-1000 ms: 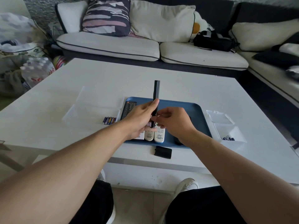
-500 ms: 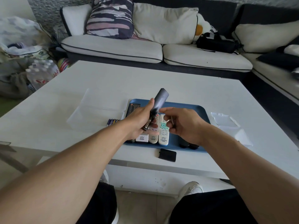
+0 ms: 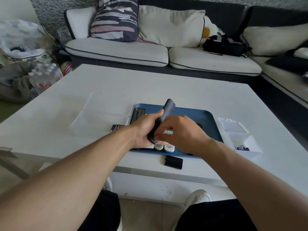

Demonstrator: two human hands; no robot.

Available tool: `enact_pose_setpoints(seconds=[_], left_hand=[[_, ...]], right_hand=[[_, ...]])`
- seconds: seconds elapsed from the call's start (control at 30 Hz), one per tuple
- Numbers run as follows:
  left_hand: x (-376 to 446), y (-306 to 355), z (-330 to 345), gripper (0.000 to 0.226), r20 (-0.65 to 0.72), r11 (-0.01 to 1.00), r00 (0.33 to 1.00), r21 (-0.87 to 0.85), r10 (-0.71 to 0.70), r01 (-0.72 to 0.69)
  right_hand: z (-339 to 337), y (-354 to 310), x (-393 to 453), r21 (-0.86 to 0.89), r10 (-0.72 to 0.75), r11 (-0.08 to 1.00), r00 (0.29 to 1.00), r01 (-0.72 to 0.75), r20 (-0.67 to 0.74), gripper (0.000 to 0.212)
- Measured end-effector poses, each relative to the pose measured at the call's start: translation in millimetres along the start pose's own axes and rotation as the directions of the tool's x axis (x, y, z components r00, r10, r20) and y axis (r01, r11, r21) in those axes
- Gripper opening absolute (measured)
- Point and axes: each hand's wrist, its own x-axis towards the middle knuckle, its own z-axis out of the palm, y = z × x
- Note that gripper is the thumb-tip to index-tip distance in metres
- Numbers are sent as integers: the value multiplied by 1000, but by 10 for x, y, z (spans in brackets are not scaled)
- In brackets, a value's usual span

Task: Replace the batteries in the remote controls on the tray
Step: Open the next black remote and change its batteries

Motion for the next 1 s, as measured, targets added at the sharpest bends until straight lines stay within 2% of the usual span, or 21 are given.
enact_pose_setpoints(seconds=[0.23,0.33,0.53,1.0], left_hand=[[46,-26,-60,60,-3,1000,1000,-14,-2,2],[27,-18,-44,53,2,1000,1000,-20,-11,11],[16,-8,-46,49,4,999,1000,-43,-18,18],[-30,-22,-26,59,93,995,995,-102,24,-15]], right_hand=[[34,-4,-21,-171,-47,985,997,37,-56,13],[27,31,-29,-64,-39,997,998,36,-43,11],[64,53,-12,-16,-38,999,998,37,-55,12],[87,43,-10,-25,-16,1000,995,13,-103,11]])
